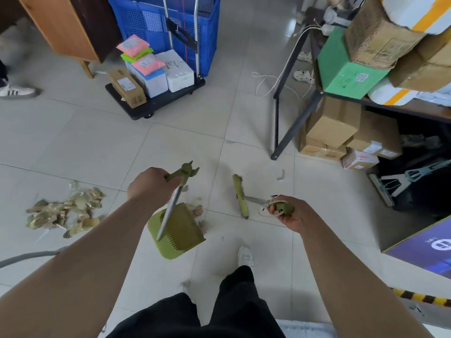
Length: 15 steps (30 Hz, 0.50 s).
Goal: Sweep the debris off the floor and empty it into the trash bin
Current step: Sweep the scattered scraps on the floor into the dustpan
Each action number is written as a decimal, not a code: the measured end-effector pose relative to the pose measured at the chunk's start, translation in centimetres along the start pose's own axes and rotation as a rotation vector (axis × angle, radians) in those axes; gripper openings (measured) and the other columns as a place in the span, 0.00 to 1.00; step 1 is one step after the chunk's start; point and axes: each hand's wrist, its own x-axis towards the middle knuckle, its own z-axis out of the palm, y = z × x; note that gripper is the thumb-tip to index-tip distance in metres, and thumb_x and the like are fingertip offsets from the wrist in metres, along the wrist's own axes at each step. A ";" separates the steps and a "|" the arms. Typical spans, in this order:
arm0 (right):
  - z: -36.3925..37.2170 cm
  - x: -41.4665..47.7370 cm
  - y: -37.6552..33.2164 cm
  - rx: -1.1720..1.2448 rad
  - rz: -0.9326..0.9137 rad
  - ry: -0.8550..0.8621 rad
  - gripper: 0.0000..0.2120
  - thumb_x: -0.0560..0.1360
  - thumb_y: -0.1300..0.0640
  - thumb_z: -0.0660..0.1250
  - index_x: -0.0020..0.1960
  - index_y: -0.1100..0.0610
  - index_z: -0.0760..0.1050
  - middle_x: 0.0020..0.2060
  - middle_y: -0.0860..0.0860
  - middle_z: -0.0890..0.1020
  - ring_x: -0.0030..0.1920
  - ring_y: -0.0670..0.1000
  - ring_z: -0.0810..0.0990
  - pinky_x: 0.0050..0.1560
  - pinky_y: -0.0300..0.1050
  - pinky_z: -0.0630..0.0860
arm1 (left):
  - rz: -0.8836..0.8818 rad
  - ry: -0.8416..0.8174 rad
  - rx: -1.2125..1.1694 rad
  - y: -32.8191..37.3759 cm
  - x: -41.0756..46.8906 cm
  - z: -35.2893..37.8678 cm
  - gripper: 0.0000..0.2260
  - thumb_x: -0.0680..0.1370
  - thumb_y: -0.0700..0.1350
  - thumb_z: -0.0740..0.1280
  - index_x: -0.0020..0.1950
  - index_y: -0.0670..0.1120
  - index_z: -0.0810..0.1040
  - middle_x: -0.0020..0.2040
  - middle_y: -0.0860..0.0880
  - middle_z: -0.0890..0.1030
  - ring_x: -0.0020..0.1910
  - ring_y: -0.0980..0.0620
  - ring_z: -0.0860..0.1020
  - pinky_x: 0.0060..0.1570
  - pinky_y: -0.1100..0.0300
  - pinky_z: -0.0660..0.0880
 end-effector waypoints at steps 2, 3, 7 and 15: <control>-2.1 0.6 -2.1 0.014 -0.028 0.036 0.04 0.76 0.72 0.61 0.43 0.68 0.74 0.43 0.67 0.75 0.34 0.56 0.73 0.22 0.38 0.75 | 0.004 -0.007 0.002 2.1 0.6 0.7 0.22 0.78 0.58 0.62 0.28 0.48 0.69 0.24 0.51 0.69 0.25 0.51 0.67 0.28 0.63 0.61; -3.2 0.9 -3.2 0.026 -0.045 0.052 0.04 0.76 0.72 0.61 0.44 0.69 0.74 0.44 0.67 0.74 0.34 0.56 0.73 0.21 0.38 0.75 | 0.005 -0.011 0.000 3.3 1.0 1.2 0.22 0.78 0.58 0.62 0.29 0.48 0.70 0.24 0.51 0.69 0.25 0.51 0.68 0.28 0.63 0.61; -7.2 2.9 -8.5 0.042 -0.101 0.122 0.04 0.74 0.73 0.62 0.42 0.69 0.74 0.45 0.68 0.74 0.33 0.57 0.73 0.23 0.39 0.77 | 0.028 -0.013 -0.014 8.7 2.7 3.2 0.21 0.78 0.58 0.62 0.30 0.48 0.71 0.26 0.50 0.72 0.26 0.50 0.69 0.28 0.62 0.62; -12.6 10.1 -19.2 -0.048 -0.111 0.250 0.07 0.72 0.74 0.66 0.50 0.69 0.74 0.52 0.67 0.73 0.35 0.57 0.74 0.23 0.40 0.78 | -0.009 -0.026 -0.002 19.0 7.1 7.0 0.21 0.78 0.58 0.61 0.30 0.47 0.70 0.26 0.50 0.72 0.26 0.49 0.70 0.29 0.62 0.63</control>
